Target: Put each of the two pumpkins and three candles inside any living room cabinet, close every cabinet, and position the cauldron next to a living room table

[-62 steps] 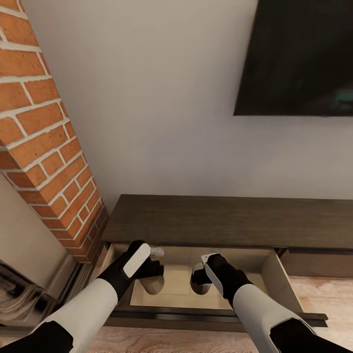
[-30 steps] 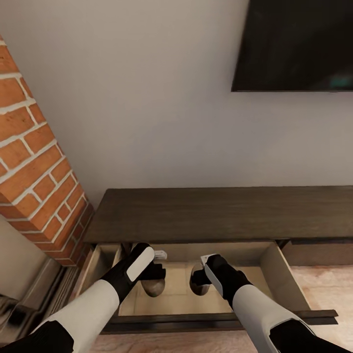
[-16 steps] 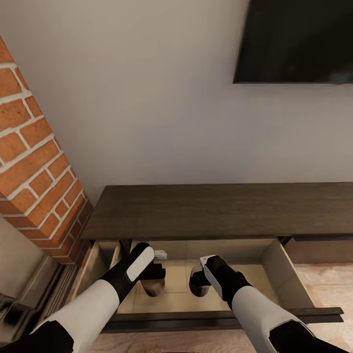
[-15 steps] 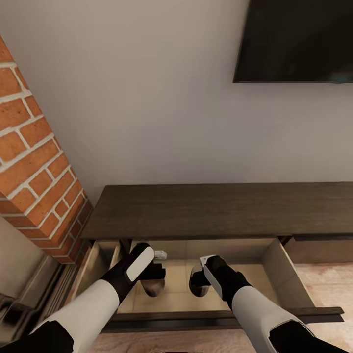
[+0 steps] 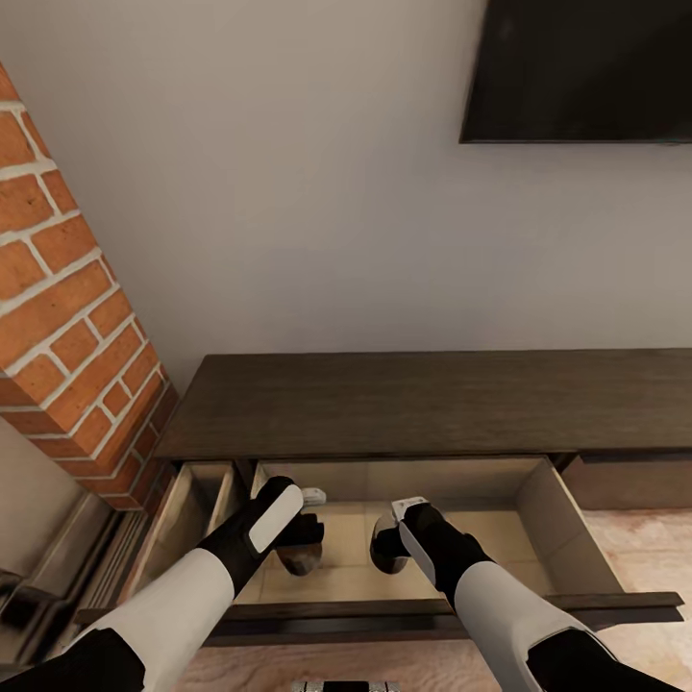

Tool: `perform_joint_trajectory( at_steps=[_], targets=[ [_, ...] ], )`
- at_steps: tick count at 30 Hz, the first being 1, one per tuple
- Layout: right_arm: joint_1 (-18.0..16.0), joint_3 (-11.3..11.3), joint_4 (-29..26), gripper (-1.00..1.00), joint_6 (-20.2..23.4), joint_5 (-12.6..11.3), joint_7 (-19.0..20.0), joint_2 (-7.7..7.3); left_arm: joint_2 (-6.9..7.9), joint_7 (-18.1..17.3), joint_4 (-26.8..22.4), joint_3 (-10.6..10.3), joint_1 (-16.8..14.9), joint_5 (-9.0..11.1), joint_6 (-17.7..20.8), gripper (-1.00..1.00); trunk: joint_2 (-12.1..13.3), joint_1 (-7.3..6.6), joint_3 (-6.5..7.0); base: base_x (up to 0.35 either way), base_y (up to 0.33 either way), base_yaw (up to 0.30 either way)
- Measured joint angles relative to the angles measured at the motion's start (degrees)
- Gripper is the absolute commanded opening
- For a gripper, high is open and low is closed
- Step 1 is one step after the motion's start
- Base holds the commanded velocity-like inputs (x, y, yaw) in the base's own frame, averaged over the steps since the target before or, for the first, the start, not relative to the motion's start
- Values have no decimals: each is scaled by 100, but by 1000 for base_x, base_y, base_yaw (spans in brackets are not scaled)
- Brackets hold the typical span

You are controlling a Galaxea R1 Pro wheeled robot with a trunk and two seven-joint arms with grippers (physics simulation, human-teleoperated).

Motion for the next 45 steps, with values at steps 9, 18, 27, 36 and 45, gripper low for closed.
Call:
perform_joint_trajectory(
  at_steps=[9,18,27,36,45],
  targets=[
    [0,5,11,-100,21,-9,-11,0,-16,-29,16,-418,0,39,-491,-100,-361,198,-162,0,0,0],
    [0,11,11,-100,19,22,-25,-8,-23,-35,4,-444,0,53,-507,-100,-722,395,-323,0,0,0],
    [0,10,11,-100,7,36,-29,-8,-79,-32,7,-445,0,52,-504,-100,-771,438,-519,0,0,0],
    [0,10,-42,-100,-218,38,-5,-13,-65,-26,9,-445,1,54,-502,-100,-784,461,-718,0,0,0],
    [-1,324,-75,-100,-257,33,16,-11,-20,-32,-41,-414,0,56,-515,-100,-787,465,-763,0,0,0]
  ],
)
